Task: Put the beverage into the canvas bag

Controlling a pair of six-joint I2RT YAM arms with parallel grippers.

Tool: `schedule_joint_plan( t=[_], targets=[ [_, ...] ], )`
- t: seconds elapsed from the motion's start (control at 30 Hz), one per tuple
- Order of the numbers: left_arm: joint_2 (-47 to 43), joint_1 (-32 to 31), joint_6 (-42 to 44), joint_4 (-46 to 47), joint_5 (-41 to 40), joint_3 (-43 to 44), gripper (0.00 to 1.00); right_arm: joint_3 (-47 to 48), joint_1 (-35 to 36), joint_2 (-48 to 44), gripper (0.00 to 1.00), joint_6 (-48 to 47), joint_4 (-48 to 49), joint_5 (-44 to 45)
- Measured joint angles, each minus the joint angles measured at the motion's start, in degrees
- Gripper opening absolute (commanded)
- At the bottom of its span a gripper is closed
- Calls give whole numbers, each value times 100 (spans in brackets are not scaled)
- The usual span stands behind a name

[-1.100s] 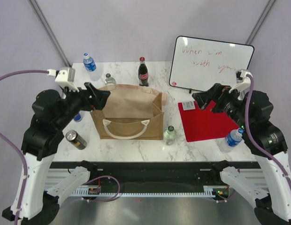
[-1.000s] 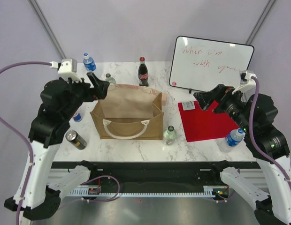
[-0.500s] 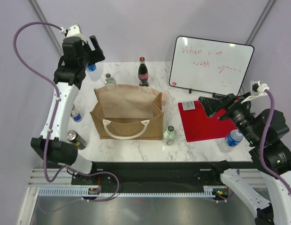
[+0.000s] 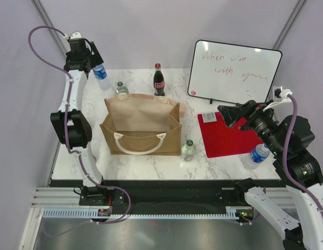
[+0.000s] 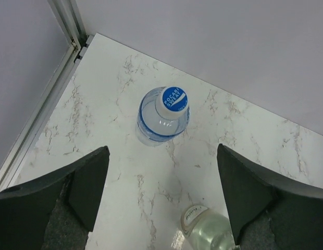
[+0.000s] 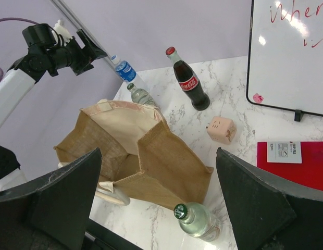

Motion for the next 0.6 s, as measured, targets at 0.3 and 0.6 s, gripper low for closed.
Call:
schedule_joint_plan(
  t=[0.3, 0.6],
  targets=[
    [1447, 103, 291, 140, 348, 850, 93, 0, 0, 302, 98, -50, 4, 87],
    [1843, 101, 459, 393, 422, 1176, 88, 0, -11, 610, 98, -186, 4, 109]
  ],
)
